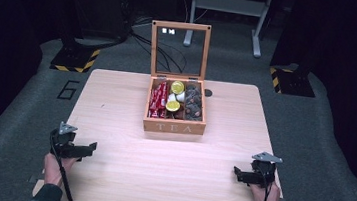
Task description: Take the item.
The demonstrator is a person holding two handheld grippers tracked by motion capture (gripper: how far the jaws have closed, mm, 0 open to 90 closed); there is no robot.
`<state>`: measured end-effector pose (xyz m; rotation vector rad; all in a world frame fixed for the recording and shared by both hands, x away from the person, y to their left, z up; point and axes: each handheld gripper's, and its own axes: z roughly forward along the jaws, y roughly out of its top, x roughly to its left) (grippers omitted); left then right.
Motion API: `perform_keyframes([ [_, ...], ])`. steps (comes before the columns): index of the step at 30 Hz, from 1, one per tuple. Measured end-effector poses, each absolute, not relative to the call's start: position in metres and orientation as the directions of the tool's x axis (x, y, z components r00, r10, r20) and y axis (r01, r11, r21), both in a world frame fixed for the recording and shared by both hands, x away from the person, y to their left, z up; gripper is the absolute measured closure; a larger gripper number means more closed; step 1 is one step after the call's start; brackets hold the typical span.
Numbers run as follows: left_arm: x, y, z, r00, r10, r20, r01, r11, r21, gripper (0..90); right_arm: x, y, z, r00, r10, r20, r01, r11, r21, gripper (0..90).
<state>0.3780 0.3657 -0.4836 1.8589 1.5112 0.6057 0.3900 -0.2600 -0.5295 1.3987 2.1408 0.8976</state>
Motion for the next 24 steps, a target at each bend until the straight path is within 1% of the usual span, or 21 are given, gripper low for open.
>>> perform_keyframes([
  [8, 0.387, 0.357, -0.474, 0.256, 0.966, -0.042, 0.656, -0.142, 0.741, 0.1, 0.39, -0.26, -0.529, -0.4, 0.916, -0.004, 0.639, 0.283, 0.715, 0.1],
  [15, 0.401, 0.342, -0.459, 0.311, 0.95, -0.039, 0.643, -0.179, 0.745, 0.1, 0.39, -0.26, -0.529, -0.399, 0.917, -0.004, 0.64, 0.282, 0.715, 0.1],
  [24, 0.415, 0.329, -0.44, 0.347, 0.937, -0.043, 0.621, -0.195, 0.759, 0.3, 0.39, -0.26, -0.53, -0.399, 0.917, -0.004, 0.639, 0.281, 0.716, 0.2],
])
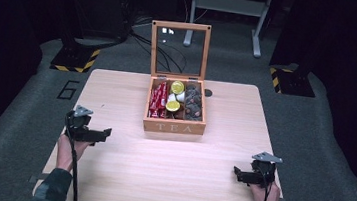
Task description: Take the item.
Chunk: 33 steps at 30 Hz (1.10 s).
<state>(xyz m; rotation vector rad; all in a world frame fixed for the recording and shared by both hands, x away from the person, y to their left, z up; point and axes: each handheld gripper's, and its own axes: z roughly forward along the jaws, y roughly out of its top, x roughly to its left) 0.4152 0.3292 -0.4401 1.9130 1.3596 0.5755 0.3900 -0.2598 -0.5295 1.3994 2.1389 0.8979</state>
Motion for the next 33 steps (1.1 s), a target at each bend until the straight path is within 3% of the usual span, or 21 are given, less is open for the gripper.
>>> perform_keyframes([
  [33, 0.483, 0.253, -0.399, 0.501, 0.863, -0.067, 0.577, -0.276, 0.768, 2.0, 0.39, -0.26, -0.53, -0.397, 0.918, -0.001, 0.64, 0.278, 0.716, 0.5],
])
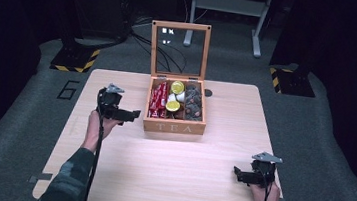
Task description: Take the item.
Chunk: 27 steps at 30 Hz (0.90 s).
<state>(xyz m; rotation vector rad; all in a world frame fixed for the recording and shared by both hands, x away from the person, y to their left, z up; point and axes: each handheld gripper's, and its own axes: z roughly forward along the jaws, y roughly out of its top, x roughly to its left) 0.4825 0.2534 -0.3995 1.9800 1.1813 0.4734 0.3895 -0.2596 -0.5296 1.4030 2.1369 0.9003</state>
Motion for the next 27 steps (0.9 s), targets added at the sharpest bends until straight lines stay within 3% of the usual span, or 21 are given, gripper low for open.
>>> perform_keyframes([
  [27, 0.527, 0.186, -0.4, 0.598, 0.798, -0.078, 0.533, -0.323, 0.782, 0.0, 0.39, -0.26, -0.53, -0.396, 0.918, -0.002, 0.639, 0.278, 0.717, 0.7],
])
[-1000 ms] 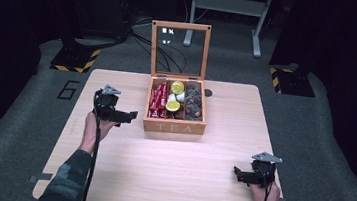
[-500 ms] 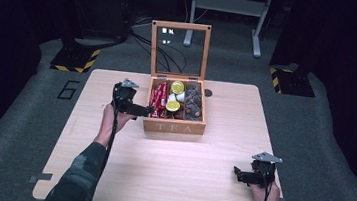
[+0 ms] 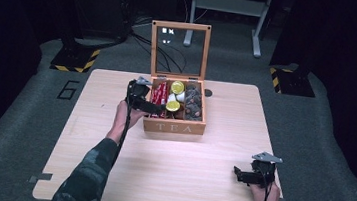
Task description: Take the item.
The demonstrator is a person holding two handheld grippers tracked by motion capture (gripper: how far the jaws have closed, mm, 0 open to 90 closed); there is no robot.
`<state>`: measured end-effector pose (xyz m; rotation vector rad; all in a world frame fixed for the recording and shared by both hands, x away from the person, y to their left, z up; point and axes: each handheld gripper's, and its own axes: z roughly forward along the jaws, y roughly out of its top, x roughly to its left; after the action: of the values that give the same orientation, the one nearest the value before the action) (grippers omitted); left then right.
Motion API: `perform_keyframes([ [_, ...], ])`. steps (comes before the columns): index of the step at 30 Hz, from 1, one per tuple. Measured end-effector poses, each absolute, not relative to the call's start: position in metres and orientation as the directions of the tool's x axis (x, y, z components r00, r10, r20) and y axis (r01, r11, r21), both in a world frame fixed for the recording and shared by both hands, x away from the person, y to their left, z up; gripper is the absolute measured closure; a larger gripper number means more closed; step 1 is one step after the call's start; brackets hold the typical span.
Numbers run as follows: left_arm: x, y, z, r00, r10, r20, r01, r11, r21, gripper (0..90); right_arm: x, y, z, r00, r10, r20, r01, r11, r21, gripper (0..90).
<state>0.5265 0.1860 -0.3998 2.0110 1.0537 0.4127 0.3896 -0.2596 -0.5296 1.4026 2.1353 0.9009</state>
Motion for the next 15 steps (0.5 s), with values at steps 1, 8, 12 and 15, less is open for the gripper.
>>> perform_keyframes([
  [1, 0.528, 0.183, -0.401, 0.604, 0.793, -0.072, 0.527, -0.331, 0.783, 0.0, 0.39, -0.26, -0.53, -0.396, 0.918, -0.002, 0.639, 0.278, 0.717, 0.7],
  [8, 0.54, 0.166, -0.408, 0.62, 0.781, -0.073, 0.529, -0.347, 0.774, 0.0, 0.39, -0.26, -0.53, -0.399, 0.917, -0.004, 0.638, 0.281, 0.717, 0.7],
  [12, 0.548, 0.155, -0.41, 0.638, 0.765, -0.084, 0.523, -0.35, 0.777, 0.5, 0.39, -0.26, -0.529, -0.398, 0.917, -0.004, 0.638, 0.28, 0.717, 0.8],
  [15, 0.554, 0.144, -0.414, 0.656, 0.751, -0.082, 0.516, -0.366, 0.774, 3.4, 0.39, -0.26, -0.53, -0.399, 0.917, -0.004, 0.638, 0.28, 0.717, 0.8],
])
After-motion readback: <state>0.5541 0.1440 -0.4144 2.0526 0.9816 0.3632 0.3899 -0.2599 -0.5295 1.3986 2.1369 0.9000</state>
